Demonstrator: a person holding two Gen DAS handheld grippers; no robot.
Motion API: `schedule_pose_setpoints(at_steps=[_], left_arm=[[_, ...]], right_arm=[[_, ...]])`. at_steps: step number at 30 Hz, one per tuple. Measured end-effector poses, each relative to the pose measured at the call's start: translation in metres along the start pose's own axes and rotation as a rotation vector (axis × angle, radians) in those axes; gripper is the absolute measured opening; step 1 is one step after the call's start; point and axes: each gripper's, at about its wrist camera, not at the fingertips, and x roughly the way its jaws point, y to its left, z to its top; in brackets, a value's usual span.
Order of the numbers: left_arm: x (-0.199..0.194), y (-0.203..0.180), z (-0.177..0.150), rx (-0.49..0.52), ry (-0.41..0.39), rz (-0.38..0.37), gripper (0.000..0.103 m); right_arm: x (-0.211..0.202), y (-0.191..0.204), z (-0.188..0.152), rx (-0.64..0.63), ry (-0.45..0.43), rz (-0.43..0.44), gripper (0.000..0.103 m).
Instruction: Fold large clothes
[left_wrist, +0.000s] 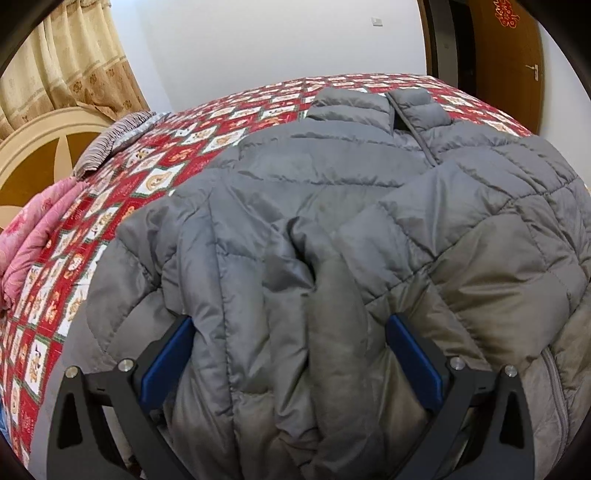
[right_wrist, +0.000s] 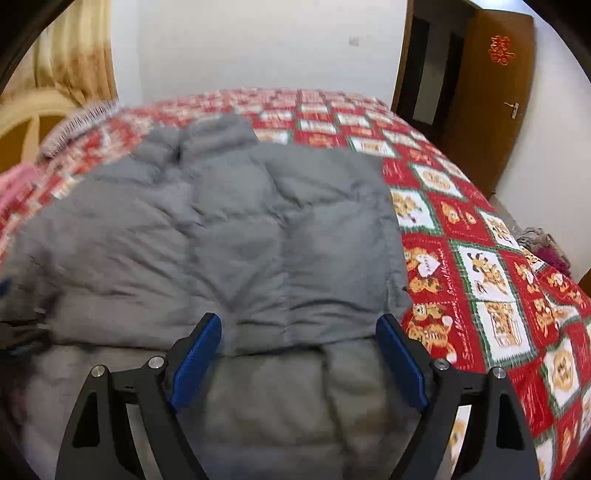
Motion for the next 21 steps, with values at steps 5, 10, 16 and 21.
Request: schedule_pose_setpoints(at_steps=[5,10,16,21], left_arm=[[0.0,0.001,0.0,-0.002,0.002,-0.005,0.103],[0.002,0.002,-0.001,-0.013,0.007,-0.021,0.103],[0.002,0.003,0.0,-0.016,0.011,-0.03,0.103],[0.002,0.003,0.0,-0.012,0.009,-0.024,0.103]], right_arm=[[-0.02,0.036,0.01,-0.054,-0.079,0.057,0.086],[0.012,0.064,0.015,-0.085,-0.04,0.099,0.086],[0.044,0.069,0.0,-0.082,0.046,0.109,0.086],[0.045,0.072,-0.002,-0.096,0.043,0.094,0.086]])
